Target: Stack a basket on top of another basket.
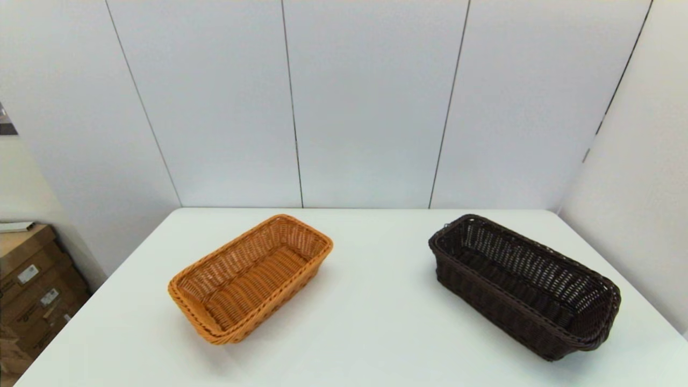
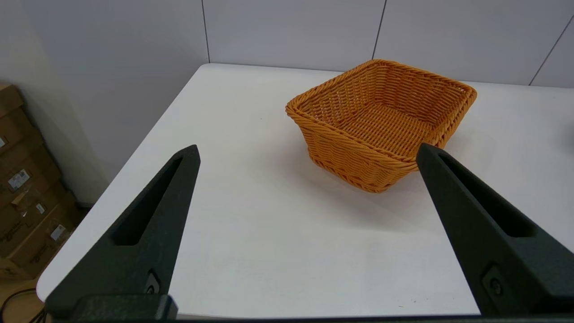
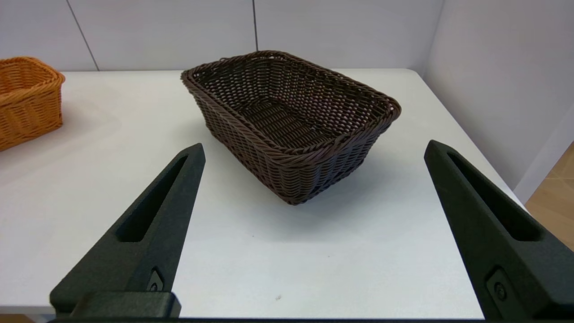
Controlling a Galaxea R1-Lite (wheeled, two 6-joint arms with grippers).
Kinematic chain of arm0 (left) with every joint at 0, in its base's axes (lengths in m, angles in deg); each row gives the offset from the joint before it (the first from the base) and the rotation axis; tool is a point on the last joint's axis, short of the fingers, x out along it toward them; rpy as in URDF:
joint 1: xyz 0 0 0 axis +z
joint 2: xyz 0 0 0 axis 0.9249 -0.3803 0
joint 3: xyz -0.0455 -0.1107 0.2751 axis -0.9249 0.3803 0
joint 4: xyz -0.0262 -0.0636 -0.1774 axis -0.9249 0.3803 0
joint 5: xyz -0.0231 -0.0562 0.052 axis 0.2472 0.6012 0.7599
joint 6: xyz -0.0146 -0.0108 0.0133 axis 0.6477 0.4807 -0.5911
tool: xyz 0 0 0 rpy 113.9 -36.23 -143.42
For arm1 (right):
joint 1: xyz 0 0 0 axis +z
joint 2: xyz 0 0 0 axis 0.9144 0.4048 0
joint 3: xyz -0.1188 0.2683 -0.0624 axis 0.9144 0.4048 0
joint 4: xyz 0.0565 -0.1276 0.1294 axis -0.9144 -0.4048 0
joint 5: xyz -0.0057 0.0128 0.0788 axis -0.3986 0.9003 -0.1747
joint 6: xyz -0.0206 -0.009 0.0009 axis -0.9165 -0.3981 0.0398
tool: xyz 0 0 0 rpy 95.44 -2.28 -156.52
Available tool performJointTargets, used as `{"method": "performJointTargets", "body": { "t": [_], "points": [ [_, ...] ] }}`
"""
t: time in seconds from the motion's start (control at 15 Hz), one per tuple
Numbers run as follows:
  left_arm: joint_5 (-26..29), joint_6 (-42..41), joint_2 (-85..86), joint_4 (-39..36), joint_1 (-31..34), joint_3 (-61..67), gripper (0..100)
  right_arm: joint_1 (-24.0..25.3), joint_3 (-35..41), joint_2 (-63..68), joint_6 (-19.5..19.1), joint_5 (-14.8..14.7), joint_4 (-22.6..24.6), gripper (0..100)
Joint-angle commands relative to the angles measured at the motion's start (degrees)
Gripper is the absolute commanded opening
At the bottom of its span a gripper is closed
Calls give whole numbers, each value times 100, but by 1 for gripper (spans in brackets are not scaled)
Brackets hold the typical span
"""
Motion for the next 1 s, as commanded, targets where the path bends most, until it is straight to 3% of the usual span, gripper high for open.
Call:
{"method": "performJointTargets", "body": {
  "t": [0.07,1.0],
  "points": [
    [-3,7,1,0,0,0,100,0,0,7,2,-3,2,100],
    [-21,-19,1,71,0,-26,100,0,0,7,2,-3,2,100]
  ]
}}
